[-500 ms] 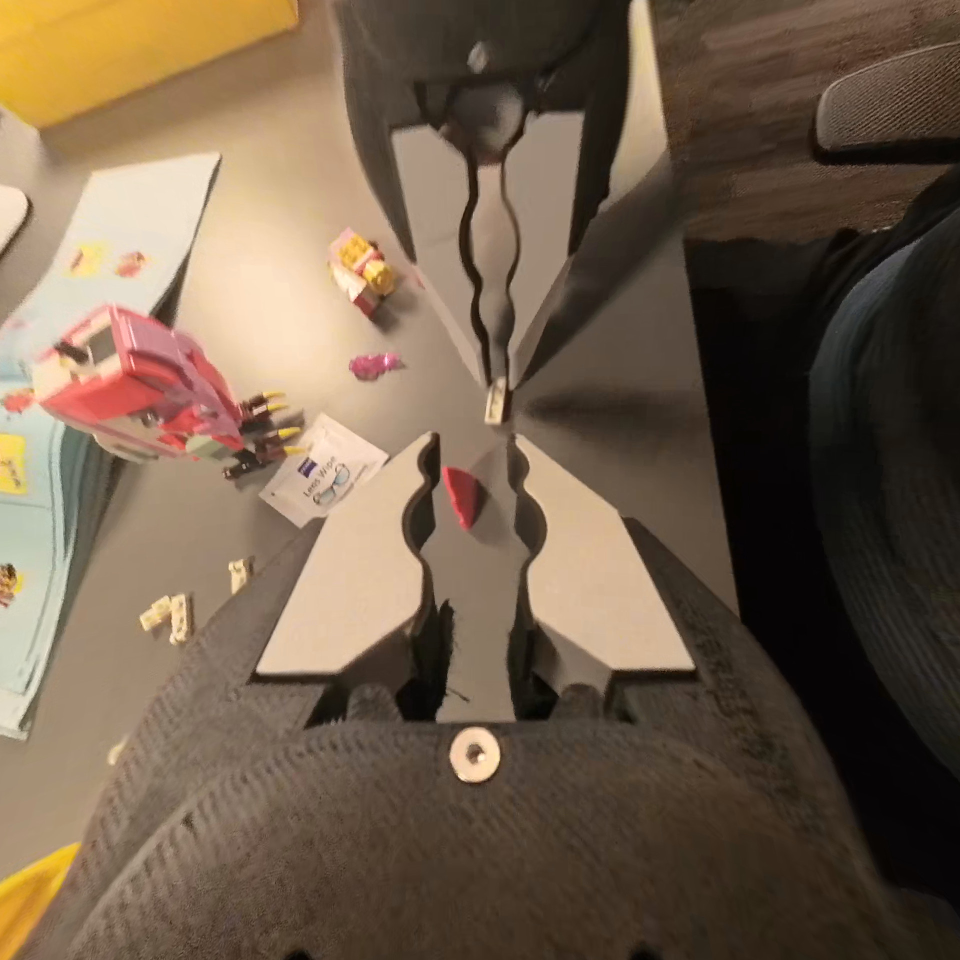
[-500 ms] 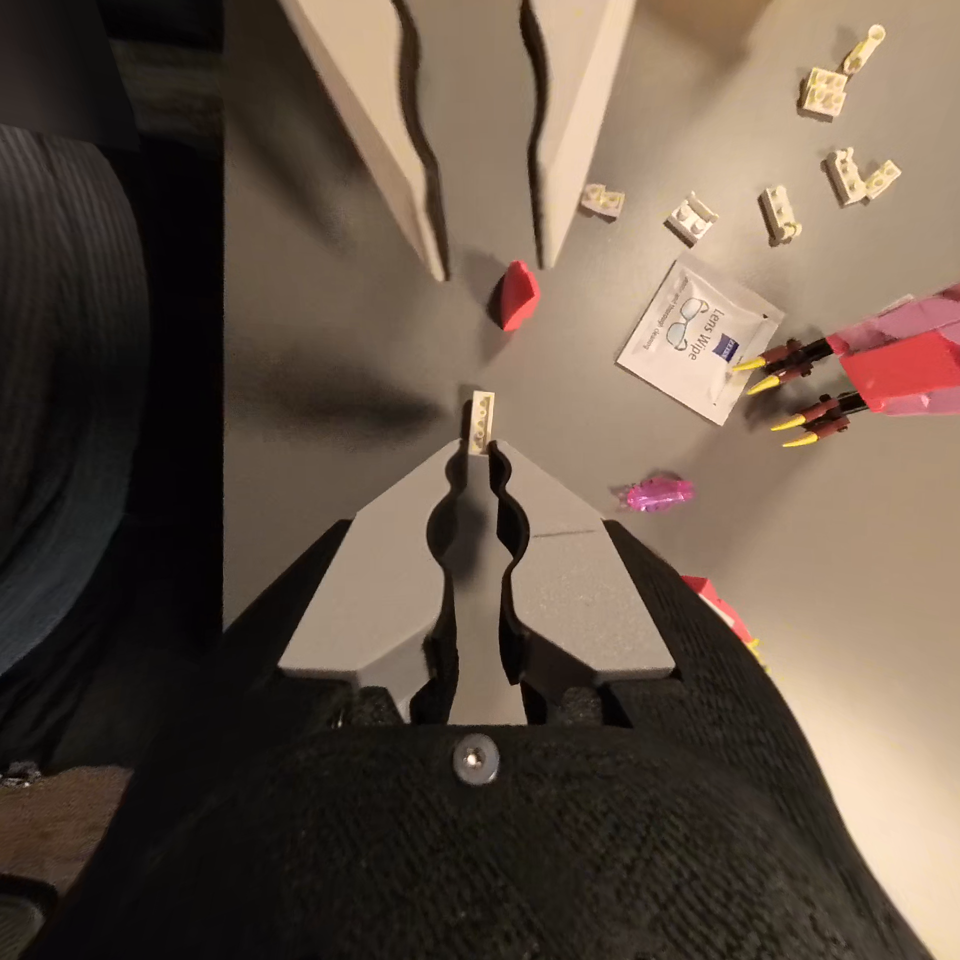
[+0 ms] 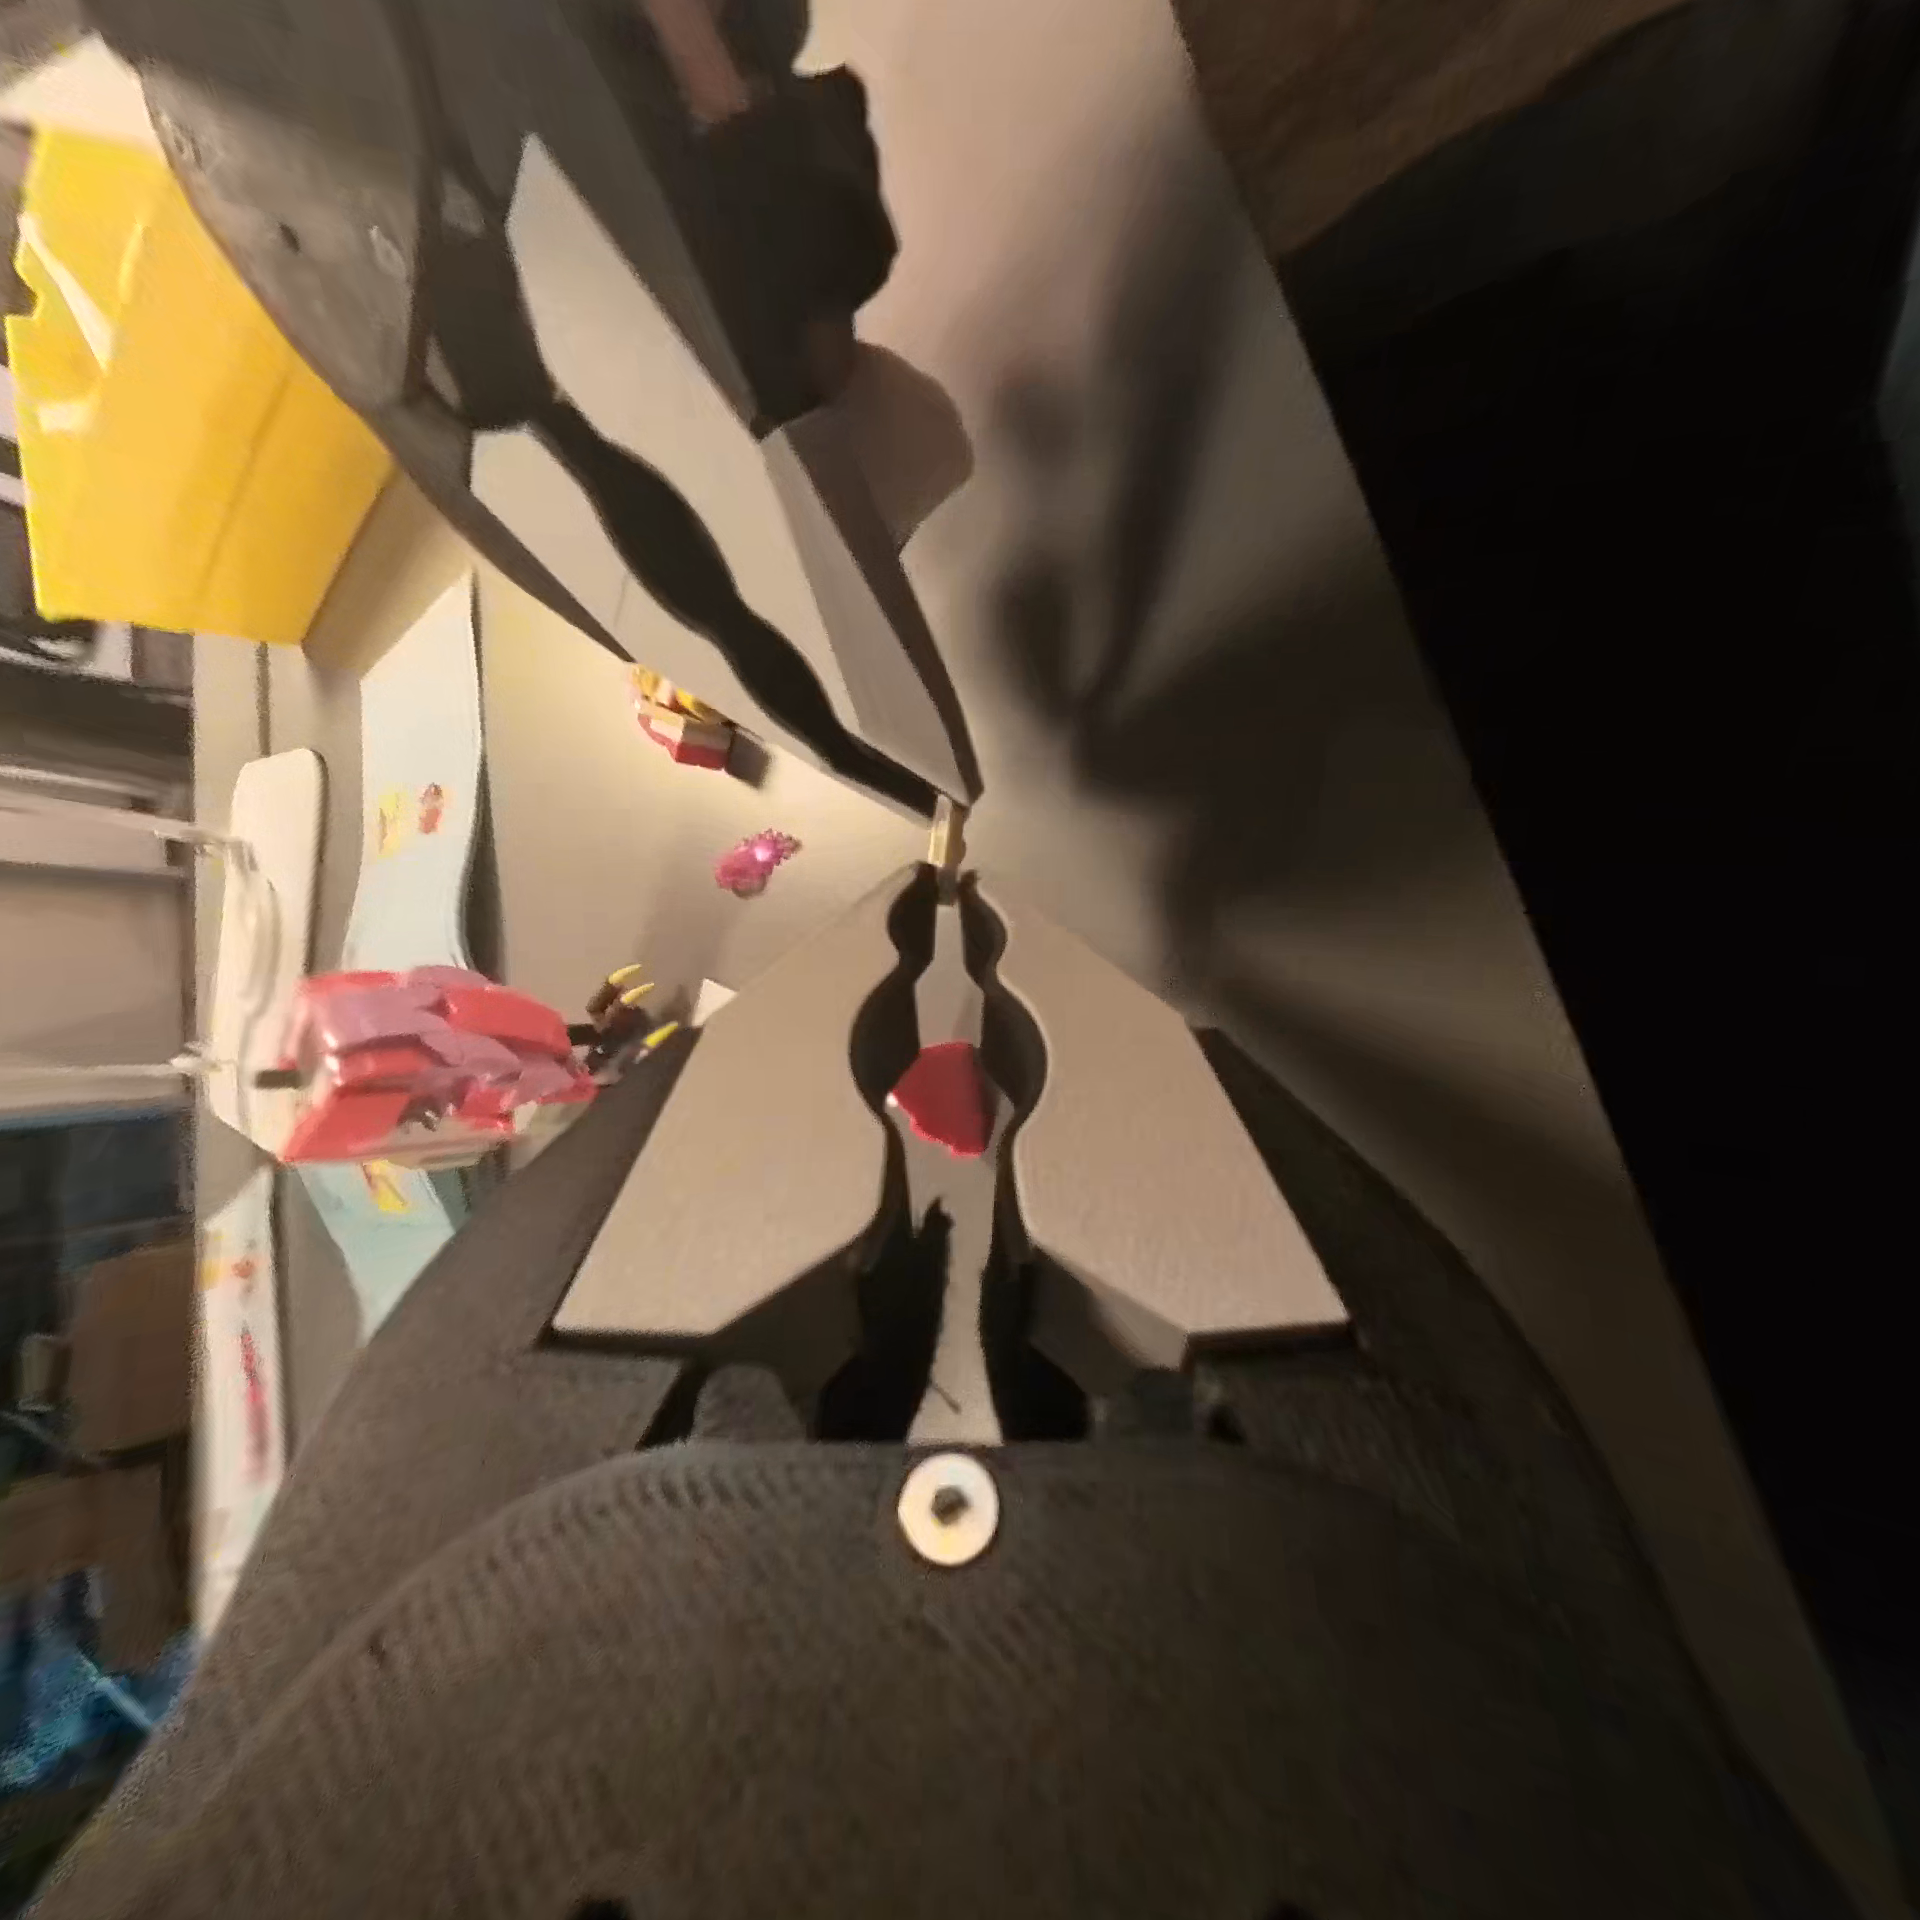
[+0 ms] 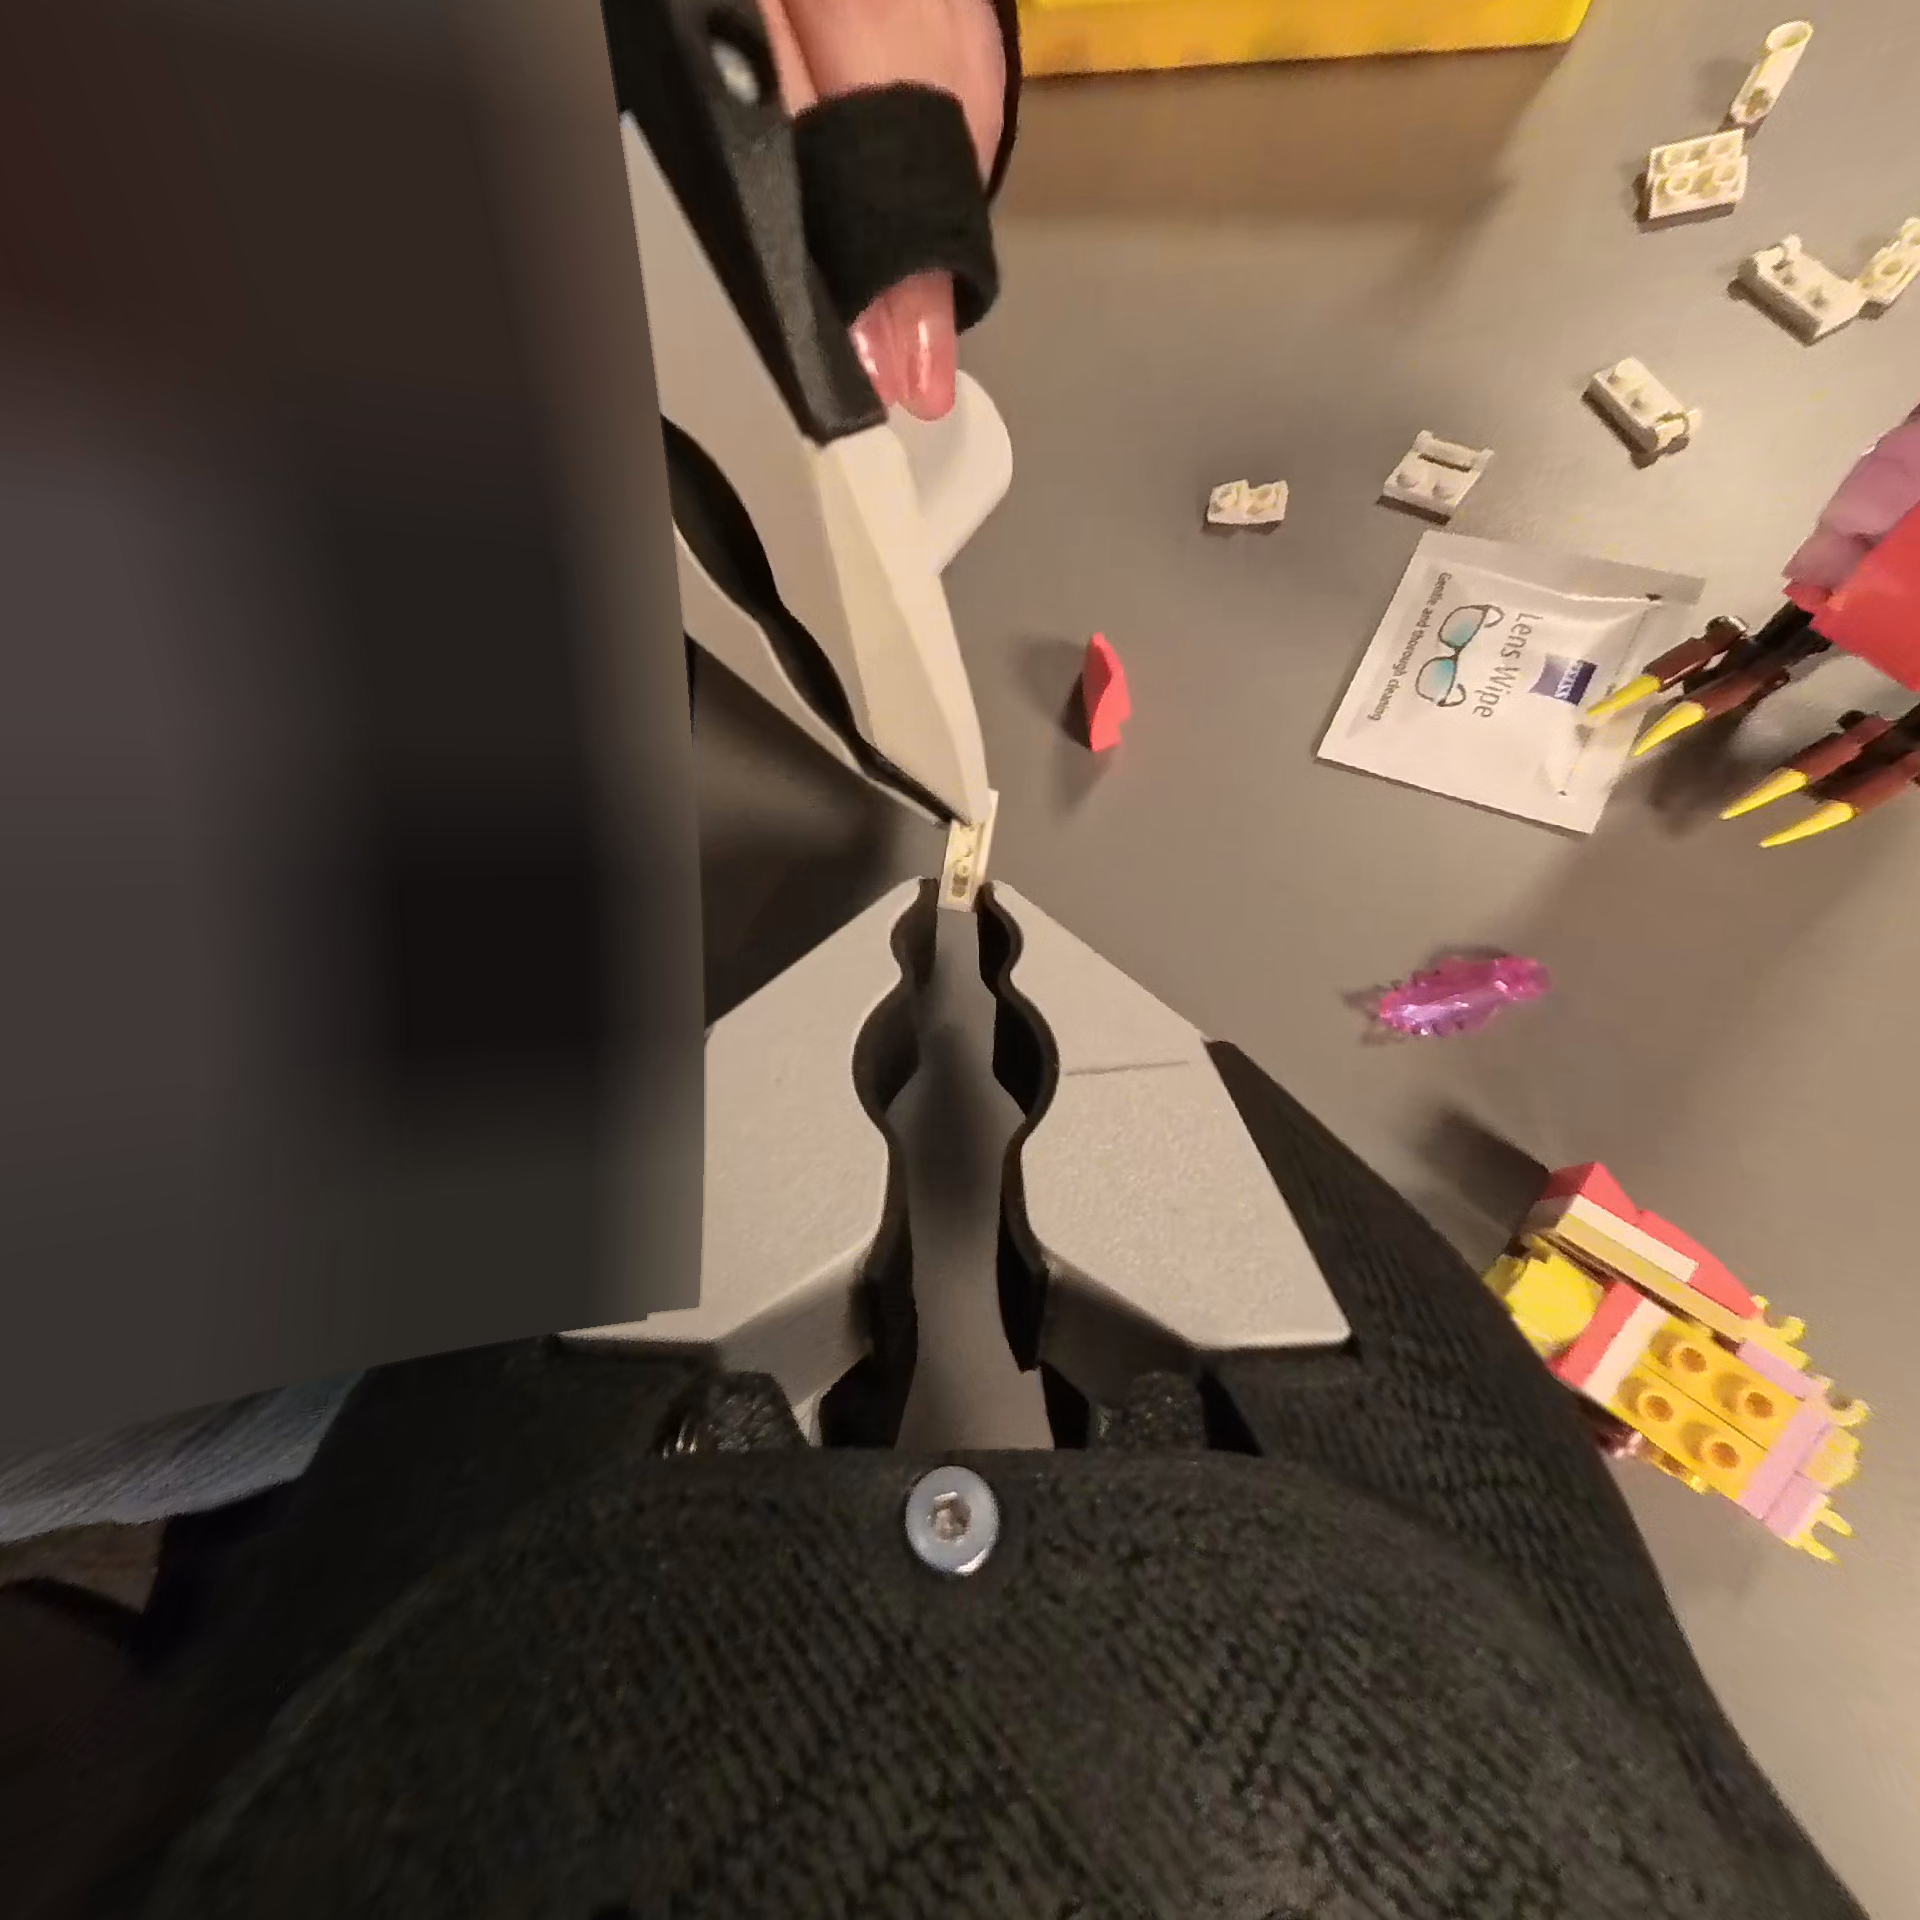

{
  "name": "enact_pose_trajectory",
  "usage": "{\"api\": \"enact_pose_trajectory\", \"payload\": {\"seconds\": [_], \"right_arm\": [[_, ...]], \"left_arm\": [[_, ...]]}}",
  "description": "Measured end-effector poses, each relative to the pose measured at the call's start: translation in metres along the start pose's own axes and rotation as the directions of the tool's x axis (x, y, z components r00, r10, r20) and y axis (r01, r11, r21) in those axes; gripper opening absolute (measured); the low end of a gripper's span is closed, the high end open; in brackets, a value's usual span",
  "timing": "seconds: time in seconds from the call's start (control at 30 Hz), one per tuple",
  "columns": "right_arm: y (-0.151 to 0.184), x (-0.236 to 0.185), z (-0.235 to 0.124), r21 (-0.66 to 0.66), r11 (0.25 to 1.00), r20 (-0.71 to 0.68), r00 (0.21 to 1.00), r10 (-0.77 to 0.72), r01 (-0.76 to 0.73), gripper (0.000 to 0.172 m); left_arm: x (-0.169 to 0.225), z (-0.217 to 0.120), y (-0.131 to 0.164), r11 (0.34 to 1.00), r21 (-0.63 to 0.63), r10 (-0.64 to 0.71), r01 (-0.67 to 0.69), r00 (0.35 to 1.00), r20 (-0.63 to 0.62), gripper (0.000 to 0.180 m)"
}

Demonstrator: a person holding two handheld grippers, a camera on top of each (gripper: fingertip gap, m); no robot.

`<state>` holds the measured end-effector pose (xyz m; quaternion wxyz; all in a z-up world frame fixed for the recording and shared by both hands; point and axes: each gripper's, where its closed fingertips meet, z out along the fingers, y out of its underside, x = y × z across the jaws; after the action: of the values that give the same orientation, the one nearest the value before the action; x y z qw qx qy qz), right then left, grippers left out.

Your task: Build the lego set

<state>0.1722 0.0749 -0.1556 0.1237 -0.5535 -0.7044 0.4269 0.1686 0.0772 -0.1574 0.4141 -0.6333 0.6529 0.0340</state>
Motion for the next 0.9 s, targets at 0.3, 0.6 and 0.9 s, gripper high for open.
{"api": "enact_pose_trajectory", "payload": {"seconds": [0.3, 0.6, 0.9], "right_arm": [[-0.007, 0.003, 0.006, -0.078, 0.926, -0.208, 0.902, -0.378, 0.370, 0.004], [-0.010, 0.008, 0.006, -0.155, 0.869, -0.263, 0.829, -0.494, 0.469, 0.003], [0.011, 0.037, 0.003, -0.161, 0.973, -0.237, 0.951, -0.201, 0.165, 0.003]], "left_arm": [[0.001, -0.004, 0.004, 0.930, 0.007, -0.356, 0.366, 0.909, -0.216, 0.002], [-0.003, -0.006, 0.005, 0.838, 0.020, -0.516, 0.546, 0.803, -0.298, 0.002], [-0.020, -0.023, 0.021, 0.800, 0.092, -0.578, 0.593, 0.802, -0.153, 0.027]]}}
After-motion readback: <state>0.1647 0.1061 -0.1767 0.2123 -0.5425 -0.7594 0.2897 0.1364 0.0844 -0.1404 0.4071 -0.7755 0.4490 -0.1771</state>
